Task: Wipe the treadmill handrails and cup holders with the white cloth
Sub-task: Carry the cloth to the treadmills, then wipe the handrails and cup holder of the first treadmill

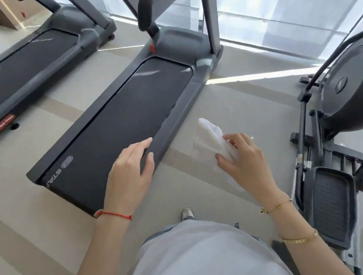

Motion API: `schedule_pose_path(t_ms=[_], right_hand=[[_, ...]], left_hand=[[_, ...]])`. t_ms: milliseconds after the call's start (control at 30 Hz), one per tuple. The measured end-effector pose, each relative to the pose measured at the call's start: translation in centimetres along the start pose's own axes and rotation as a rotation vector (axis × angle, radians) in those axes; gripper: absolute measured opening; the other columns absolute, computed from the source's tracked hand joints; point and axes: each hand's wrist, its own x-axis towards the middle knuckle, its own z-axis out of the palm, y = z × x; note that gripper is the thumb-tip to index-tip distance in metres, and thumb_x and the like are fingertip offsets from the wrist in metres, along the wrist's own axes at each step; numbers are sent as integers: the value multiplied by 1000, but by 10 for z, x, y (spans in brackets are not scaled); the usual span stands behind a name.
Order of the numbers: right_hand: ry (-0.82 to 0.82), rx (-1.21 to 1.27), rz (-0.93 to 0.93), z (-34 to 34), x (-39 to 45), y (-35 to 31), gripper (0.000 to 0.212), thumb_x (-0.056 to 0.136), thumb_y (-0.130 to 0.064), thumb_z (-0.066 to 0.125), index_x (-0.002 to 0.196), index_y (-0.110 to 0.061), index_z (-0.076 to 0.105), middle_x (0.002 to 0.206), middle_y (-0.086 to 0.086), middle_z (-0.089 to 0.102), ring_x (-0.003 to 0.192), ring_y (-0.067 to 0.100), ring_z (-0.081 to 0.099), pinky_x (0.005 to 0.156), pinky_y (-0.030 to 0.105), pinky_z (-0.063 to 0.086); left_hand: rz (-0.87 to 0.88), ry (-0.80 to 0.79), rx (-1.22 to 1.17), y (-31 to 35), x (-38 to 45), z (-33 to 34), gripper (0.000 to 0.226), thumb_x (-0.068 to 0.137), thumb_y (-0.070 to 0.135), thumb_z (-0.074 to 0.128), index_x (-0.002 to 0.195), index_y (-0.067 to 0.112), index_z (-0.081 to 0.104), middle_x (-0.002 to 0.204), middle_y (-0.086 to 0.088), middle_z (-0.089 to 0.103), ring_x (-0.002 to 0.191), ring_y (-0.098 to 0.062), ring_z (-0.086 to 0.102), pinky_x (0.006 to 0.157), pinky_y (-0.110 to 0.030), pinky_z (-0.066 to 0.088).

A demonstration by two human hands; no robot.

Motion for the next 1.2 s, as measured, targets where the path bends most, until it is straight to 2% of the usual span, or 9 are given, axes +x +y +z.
schedule_pose_path(t_ms=[300, 433, 533, 667, 800, 900, 1100, 1200], right_hand=[[-11, 0, 24, 21, 148, 26, 37, 80, -24, 71, 112, -10, 59, 104, 0, 59, 75, 18, 55, 64, 31, 47], [-37, 7, -21, 33, 224, 50, 36, 80, -26, 70, 112, -13, 59, 104, -3, 58, 73, 16, 55, 62, 26, 44], [-63, 4, -79, 39, 293, 67, 37, 81, -29, 69, 113, -15, 58, 105, -5, 57, 71, 10, 51, 58, 17, 37], [-130, 30, -186, 40, 395, 80, 37, 84, -31, 66, 118, -20, 55, 107, -9, 53, 75, 6, 48, 65, 19, 38], [-141, 34, -336, 39, 492, 79, 39, 86, -30, 66, 121, -24, 51, 107, -10, 49, 81, 5, 47, 67, 19, 39], [-136, 30, -435, 41, 554, 72, 39, 87, -29, 65, 123, -23, 50, 109, -10, 48, 85, 5, 45, 69, 18, 37], [-166, 44, -667, 53, 649, 38, 42, 95, -28, 59, 133, -15, 48, 115, 0, 48, 99, 17, 49, 77, 28, 43], [-161, 10, -787, 68, 685, 16, 42, 95, -19, 57, 135, -10, 48, 118, 8, 50, 101, 25, 49, 88, 36, 45]], left_hand=[[-2, -53, -3, -6, 153, 28, 34, 98, 21, 51, 131, 17, 59, 124, 3, 64, 116, -12, 57, 100, -29, 46], [-50, -26, 15, -12, 220, 50, 33, 98, 21, 51, 131, 18, 58, 125, 4, 64, 116, -11, 57, 99, -31, 47], [-88, 19, 33, -12, 276, 64, 33, 98, 20, 51, 131, 17, 58, 126, 3, 63, 117, -12, 57, 100, -29, 45], [-161, 103, 45, -3, 353, 75, 35, 99, 22, 49, 133, 17, 56, 127, 3, 63, 118, -13, 56, 101, -27, 42], [-241, 231, 41, 4, 421, 81, 35, 99, 23, 49, 133, 18, 56, 127, 3, 63, 119, -14, 56, 102, -28, 42], [-298, 297, 68, 3, 460, 82, 35, 99, 23, 49, 133, 17, 55, 130, 1, 62, 121, -15, 55, 102, -24, 38], [-385, 351, 117, -7, 517, 82, 37, 98, 20, 49, 135, 14, 53, 130, -1, 59, 120, -18, 53, 102, -25, 38], [-408, 365, 123, -14, 539, 83, 36, 99, 20, 49, 134, 12, 54, 129, -2, 60, 119, -20, 53, 102, -24, 37]])
